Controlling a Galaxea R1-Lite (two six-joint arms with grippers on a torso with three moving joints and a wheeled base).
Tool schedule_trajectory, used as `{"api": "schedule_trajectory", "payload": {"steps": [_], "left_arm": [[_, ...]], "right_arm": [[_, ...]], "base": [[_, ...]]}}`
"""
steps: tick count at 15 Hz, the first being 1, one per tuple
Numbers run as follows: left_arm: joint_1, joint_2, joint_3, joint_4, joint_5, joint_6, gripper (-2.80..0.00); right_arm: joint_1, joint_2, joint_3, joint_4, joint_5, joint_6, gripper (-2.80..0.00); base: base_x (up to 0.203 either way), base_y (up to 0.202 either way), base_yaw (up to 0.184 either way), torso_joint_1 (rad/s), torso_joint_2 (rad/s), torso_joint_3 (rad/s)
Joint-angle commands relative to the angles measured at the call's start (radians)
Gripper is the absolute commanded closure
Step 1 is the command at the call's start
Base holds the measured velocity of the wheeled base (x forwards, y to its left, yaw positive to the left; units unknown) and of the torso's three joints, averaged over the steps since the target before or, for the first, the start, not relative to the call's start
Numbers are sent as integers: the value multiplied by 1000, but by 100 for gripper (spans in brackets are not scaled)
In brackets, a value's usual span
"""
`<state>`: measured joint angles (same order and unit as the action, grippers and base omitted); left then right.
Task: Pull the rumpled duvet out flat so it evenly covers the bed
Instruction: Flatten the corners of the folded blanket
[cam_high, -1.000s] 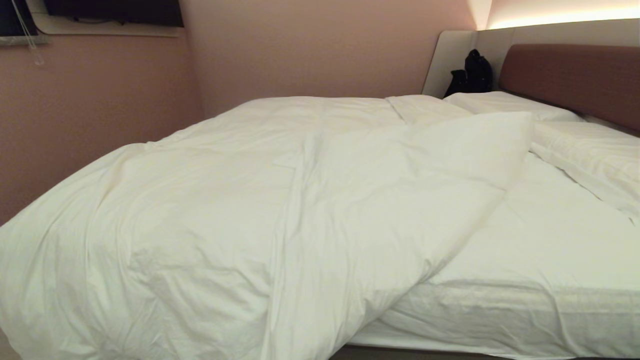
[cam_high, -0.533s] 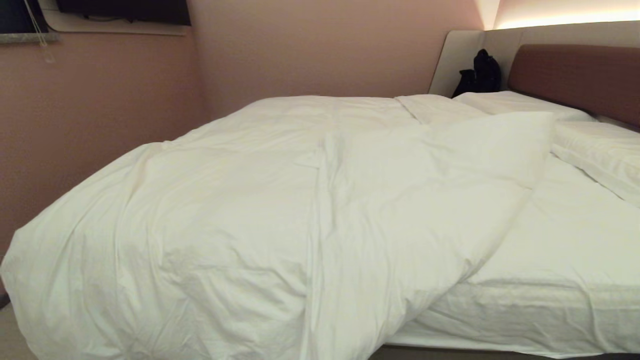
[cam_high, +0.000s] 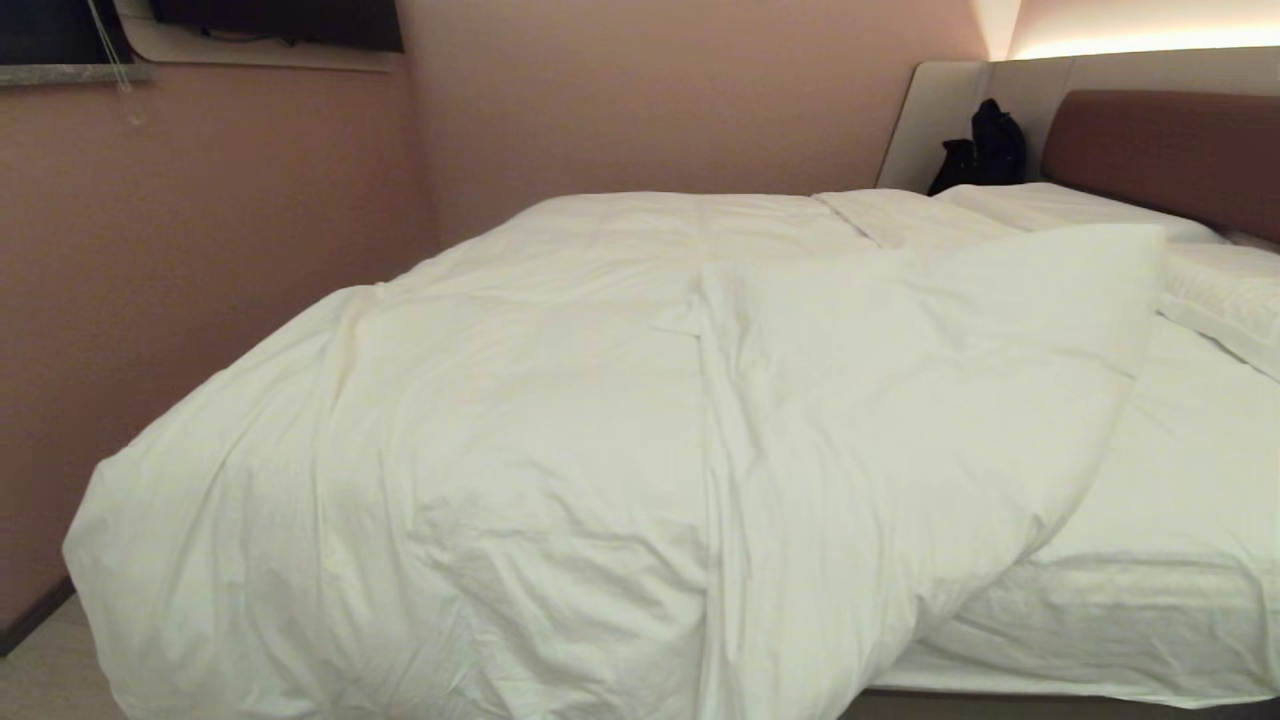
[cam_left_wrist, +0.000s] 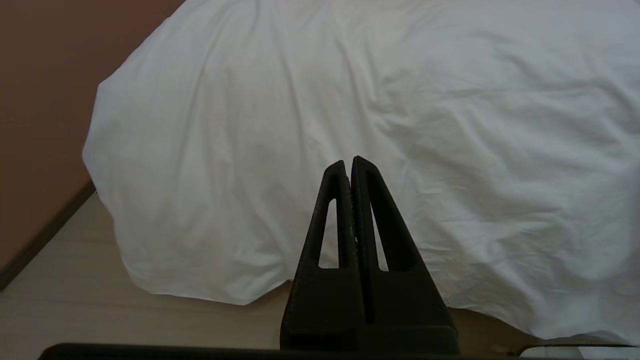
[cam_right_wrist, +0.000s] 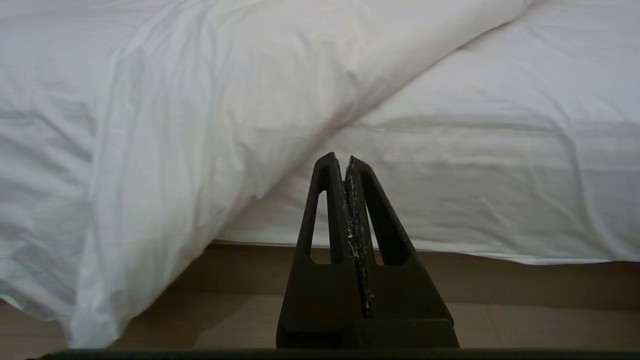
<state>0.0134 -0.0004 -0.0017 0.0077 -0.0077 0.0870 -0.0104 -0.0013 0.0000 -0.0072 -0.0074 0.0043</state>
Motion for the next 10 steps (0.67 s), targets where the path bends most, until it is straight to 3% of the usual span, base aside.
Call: {"api": "schedule_trajectory", "payload": {"steps": [1, 10], "left_arm": [[0, 0, 0, 0, 0, 0, 0], [0, 0, 0, 0, 0, -1, 0]], "right_arm": [[0, 1, 0, 0, 0, 0, 0], [0, 1, 0, 0, 0, 0, 0]], "base": [[0, 194, 0, 5, -1, -1], [0, 193, -2, 3, 2, 2]]}}
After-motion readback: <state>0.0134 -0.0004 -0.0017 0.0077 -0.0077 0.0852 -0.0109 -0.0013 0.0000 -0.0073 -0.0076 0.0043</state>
